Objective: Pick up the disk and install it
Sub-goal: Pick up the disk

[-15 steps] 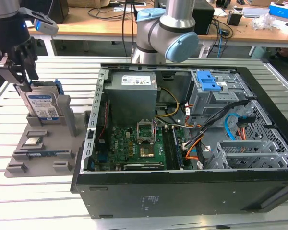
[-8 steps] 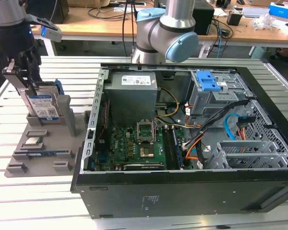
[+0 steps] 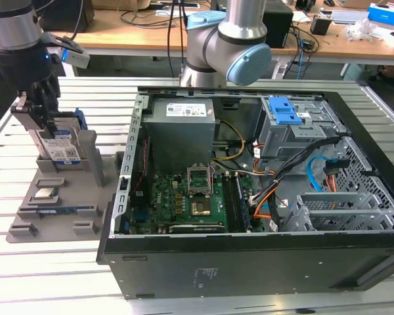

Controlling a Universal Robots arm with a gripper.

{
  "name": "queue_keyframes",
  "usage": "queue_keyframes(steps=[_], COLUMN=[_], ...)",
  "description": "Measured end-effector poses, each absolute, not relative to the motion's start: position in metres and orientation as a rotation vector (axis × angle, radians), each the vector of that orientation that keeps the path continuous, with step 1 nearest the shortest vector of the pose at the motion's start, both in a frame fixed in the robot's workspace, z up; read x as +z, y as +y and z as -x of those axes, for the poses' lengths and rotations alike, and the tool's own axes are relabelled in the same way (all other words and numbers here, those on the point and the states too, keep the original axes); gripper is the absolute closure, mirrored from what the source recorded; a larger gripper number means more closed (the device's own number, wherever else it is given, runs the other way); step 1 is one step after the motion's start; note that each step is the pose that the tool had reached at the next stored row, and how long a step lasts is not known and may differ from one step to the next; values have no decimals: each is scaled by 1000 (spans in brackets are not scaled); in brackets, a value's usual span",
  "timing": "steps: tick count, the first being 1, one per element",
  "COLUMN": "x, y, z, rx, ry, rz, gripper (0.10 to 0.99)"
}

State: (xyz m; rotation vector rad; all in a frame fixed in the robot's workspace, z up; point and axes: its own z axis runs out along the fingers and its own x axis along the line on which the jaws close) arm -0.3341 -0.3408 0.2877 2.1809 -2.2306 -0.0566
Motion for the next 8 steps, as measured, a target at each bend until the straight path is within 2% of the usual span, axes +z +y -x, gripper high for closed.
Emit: queue_keyframes(steps=[8], x=[283], y=[-341], z=[334], rx=[-57], ry=[-2228], rz=[-2184], gripper=[545])
